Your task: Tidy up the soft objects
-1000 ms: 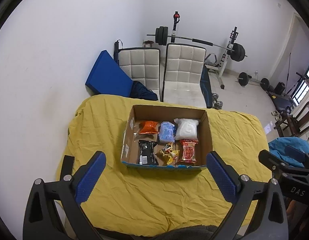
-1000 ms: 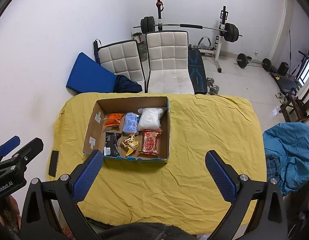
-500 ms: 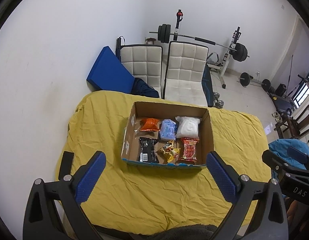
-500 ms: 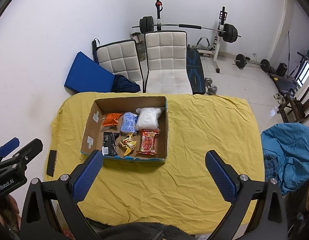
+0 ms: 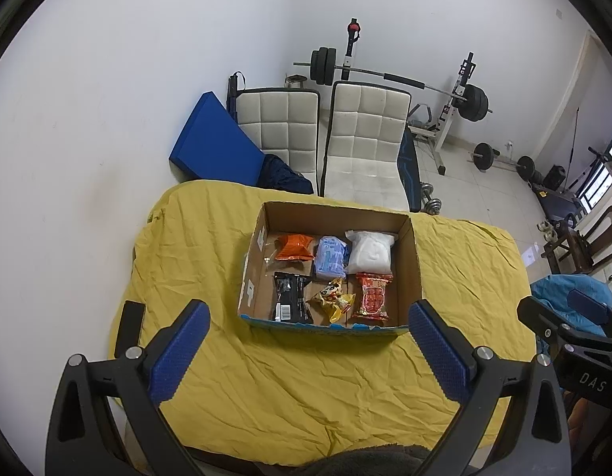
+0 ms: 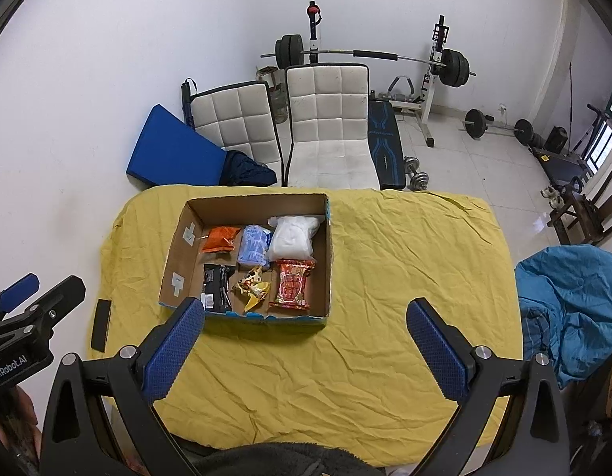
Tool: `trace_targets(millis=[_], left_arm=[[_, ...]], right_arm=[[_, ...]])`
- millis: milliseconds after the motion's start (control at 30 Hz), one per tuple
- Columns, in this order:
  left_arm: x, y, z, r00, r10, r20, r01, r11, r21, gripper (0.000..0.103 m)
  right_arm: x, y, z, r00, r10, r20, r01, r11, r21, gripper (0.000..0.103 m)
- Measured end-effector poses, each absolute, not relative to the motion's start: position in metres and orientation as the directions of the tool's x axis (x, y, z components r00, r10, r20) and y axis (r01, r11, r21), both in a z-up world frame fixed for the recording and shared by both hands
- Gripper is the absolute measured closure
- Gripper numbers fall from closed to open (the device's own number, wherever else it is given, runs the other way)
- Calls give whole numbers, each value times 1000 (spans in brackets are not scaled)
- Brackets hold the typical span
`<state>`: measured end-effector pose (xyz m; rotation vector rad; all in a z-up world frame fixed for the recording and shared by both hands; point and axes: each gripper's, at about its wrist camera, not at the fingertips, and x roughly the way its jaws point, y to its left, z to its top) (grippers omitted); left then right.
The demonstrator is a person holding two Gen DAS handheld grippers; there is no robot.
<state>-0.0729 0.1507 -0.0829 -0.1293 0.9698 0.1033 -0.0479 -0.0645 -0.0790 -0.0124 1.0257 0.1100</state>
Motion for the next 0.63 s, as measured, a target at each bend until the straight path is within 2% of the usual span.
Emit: trace_targets(millis=[633], left_arm=[[-74, 144, -87, 549, 19, -835, -127, 990, -62, 0]], right_arm=[[-48, -68, -83, 510, 87, -855, -100, 994, 42, 0]])
